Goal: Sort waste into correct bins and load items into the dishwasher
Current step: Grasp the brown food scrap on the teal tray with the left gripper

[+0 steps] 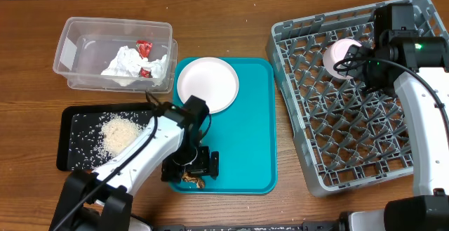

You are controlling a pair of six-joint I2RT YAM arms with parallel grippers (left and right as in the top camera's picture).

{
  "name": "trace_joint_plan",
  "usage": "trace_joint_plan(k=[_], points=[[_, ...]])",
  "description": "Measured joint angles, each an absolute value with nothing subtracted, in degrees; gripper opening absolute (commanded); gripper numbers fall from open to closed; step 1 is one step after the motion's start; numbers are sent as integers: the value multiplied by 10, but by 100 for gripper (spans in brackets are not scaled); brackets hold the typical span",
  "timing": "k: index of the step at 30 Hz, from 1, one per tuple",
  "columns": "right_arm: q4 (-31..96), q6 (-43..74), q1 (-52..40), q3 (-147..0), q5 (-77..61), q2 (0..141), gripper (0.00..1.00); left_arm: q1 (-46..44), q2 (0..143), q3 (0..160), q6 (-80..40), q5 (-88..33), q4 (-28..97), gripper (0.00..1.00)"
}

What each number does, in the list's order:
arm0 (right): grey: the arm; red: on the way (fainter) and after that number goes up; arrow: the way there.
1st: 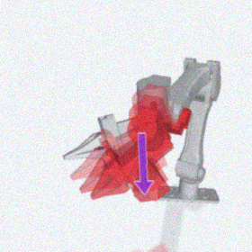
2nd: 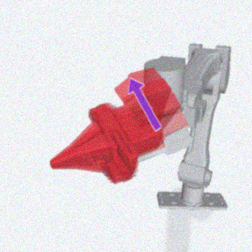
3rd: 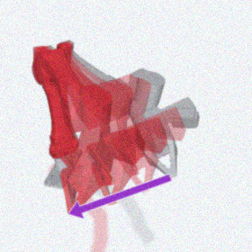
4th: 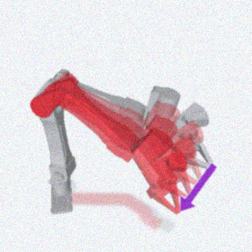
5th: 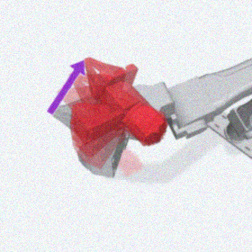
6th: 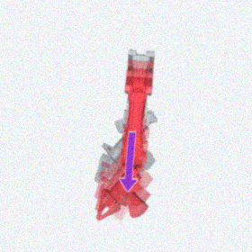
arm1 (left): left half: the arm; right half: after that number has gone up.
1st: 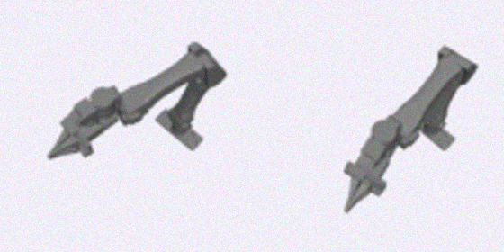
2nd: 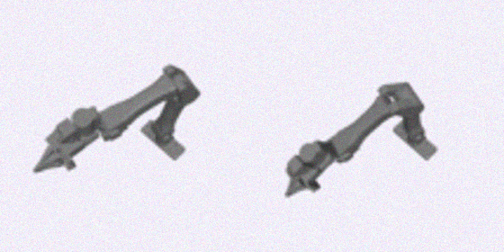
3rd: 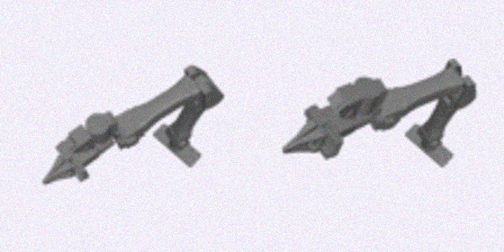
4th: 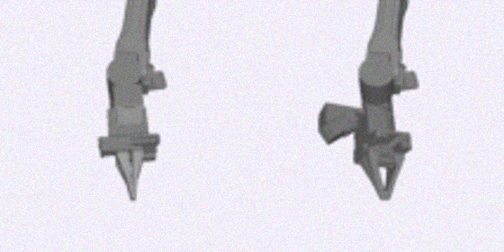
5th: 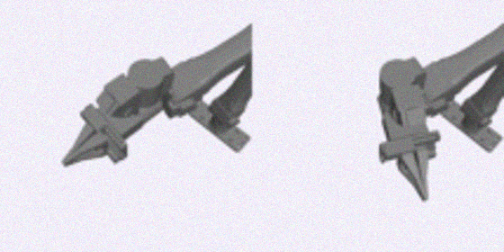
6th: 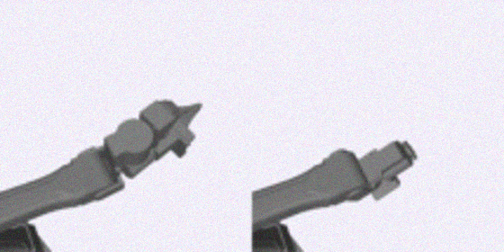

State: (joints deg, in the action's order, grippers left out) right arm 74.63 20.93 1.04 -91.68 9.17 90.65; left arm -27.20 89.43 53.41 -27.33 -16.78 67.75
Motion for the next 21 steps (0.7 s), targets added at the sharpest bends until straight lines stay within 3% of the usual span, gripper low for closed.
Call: trace_joint_plan(k=[14,16,21], points=[[755,209,10,-917,91,907,90,-273,895,439,-393,-129,533,89],[755,209,10,-917,92,907,90,-273,895,437,-398,-120,525,82],[755,209,10,-917,92,907,90,-273,895,437,-406,-109,512,45]])
